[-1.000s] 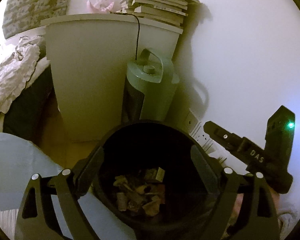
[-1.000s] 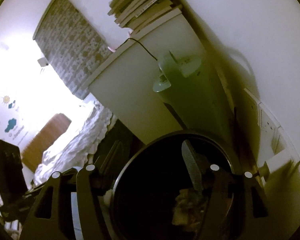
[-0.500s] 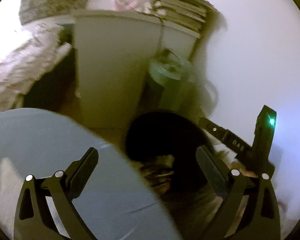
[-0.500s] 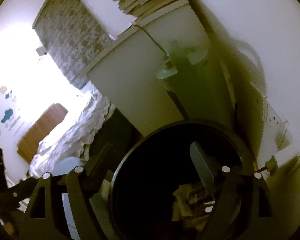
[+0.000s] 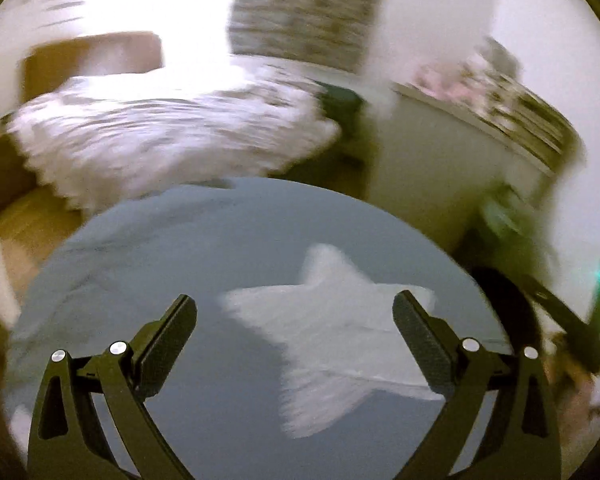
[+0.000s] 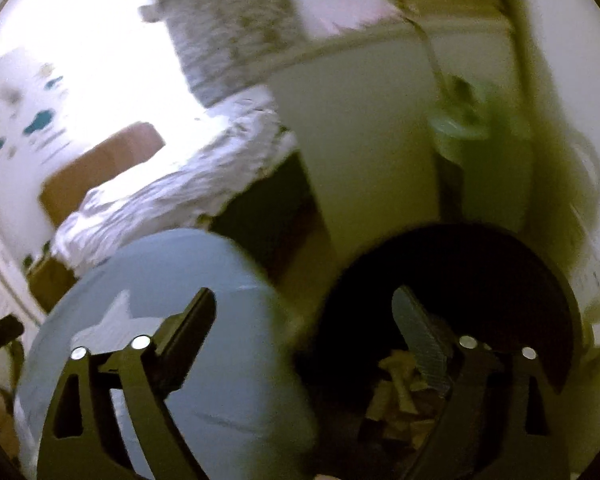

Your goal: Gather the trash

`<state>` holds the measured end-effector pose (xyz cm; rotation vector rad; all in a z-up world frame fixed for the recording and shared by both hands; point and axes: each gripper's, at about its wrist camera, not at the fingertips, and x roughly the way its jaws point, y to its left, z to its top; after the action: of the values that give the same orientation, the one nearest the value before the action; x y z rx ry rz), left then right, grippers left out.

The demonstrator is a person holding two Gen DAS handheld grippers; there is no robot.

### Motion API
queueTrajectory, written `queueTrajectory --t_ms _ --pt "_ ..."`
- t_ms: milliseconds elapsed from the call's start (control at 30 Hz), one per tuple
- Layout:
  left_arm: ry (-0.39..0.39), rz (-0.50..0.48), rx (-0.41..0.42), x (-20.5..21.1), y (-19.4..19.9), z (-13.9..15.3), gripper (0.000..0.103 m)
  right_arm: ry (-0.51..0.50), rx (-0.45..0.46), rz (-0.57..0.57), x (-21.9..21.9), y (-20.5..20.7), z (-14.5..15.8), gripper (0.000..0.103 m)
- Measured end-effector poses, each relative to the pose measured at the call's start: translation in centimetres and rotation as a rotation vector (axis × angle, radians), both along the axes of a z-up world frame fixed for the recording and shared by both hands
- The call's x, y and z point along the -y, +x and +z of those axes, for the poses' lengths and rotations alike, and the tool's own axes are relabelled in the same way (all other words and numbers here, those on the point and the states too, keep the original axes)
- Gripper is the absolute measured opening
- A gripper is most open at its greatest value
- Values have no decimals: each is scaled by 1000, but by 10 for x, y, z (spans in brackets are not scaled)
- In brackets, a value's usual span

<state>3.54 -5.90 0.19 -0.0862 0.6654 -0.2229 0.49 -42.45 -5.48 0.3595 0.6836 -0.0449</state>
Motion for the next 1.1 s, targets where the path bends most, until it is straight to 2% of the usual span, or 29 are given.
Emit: queueTrajectory --t_ms 67,167,267,467,533,733,1100 --pt "13 106 23 -30 -5 -3 98 -7 40 54 -35 -2 15 98" --pt "44 190 22 -55 -5 -8 98 -13 83 119 -80 -2 33 98" --pt "47 232 25 -70 -6 -10 98 -46 114 168 -136 -2 42 98" --pt "44 245 57 -81 -16 -11 98 -121 82 217 -206 -1 36 98" --pt "40 255 49 -83 -17 -13 98 -130 113 216 -216 -2 40 98" --pt "45 284 29 -87 -17 -18 98 -152 115 229 -225 -1 39 98" --pt "81 296 64 -83 -21 -16 98 -198 195 225 -220 -12 47 98"
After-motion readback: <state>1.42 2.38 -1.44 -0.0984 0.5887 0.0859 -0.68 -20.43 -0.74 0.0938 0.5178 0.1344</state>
